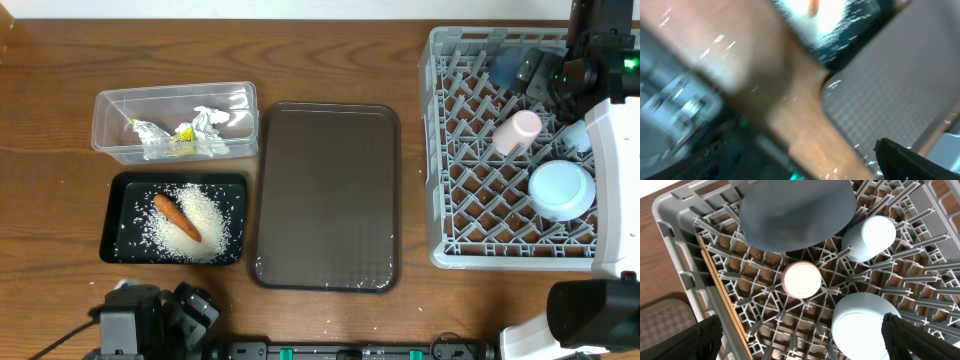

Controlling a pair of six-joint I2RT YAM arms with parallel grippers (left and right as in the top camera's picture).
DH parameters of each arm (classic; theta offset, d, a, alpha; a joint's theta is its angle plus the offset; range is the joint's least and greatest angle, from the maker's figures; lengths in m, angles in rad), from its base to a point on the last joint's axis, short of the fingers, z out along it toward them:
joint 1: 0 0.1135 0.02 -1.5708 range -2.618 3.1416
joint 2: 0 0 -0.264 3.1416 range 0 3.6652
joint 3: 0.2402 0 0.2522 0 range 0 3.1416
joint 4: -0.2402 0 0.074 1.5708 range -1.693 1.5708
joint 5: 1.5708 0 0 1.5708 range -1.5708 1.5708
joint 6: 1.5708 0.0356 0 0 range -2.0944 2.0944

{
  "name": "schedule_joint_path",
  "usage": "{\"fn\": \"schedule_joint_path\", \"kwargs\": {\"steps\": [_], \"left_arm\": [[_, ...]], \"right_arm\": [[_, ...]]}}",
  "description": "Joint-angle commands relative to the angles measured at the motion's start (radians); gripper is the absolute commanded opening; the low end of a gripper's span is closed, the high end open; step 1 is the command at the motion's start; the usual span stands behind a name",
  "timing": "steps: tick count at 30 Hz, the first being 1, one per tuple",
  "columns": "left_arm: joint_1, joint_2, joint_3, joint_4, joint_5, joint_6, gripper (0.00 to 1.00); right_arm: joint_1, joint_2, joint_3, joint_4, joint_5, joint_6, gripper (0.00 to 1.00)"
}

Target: Sort waste into correct bins and load items into the dishwasher rack

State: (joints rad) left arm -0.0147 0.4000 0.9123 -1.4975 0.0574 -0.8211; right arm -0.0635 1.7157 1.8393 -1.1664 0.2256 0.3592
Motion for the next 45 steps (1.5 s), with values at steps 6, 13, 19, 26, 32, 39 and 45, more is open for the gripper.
{"fn": "schedule_joint_path", "kwargs": {"steps": [6,13,19,26,32,39,45], "left_arm": [[-0.056,-0.160,-0.162,0.370,0.083,0.441,0.96],[-0.072,-0.310,-0.417,0.736,0.089,0.514,0.96],[-0.070,-0.386,-0.637,1.005,0.089,0.513,0.96],[-0.058,-0.398,-0.809,1.239,0.080,0.514,0.96],[-0.058,-0.398,-0.863,1.328,-0.014,0.514,0.96],[-0.020,-0.398,-0.864,1.430,-0.047,0.515,0.96],[-0.020,-0.398,-0.898,1.511,-0.047,0.581,0.96]], "right_arm": [[-0.001,-0.014,0.014,-0.001,0.017,0.010,0.99],[-0.001,-0.014,0.014,-0.001,0.017,0.010,0.99],[-0.001,-0.014,0.014,-0.001,0.017,0.010,0.99],[-0.001,-0.014,0.014,-0.001,0.017,0.010,0.99],[-0.001,-0.014,0.014,-0.001,0.017,0.010,0.99],[-0.001,-0.014,0.014,-0.001,0.018,0.010,0.99],[-0.001,-0.014,0.014,-0.001,0.018,0.010,0.99]]}}
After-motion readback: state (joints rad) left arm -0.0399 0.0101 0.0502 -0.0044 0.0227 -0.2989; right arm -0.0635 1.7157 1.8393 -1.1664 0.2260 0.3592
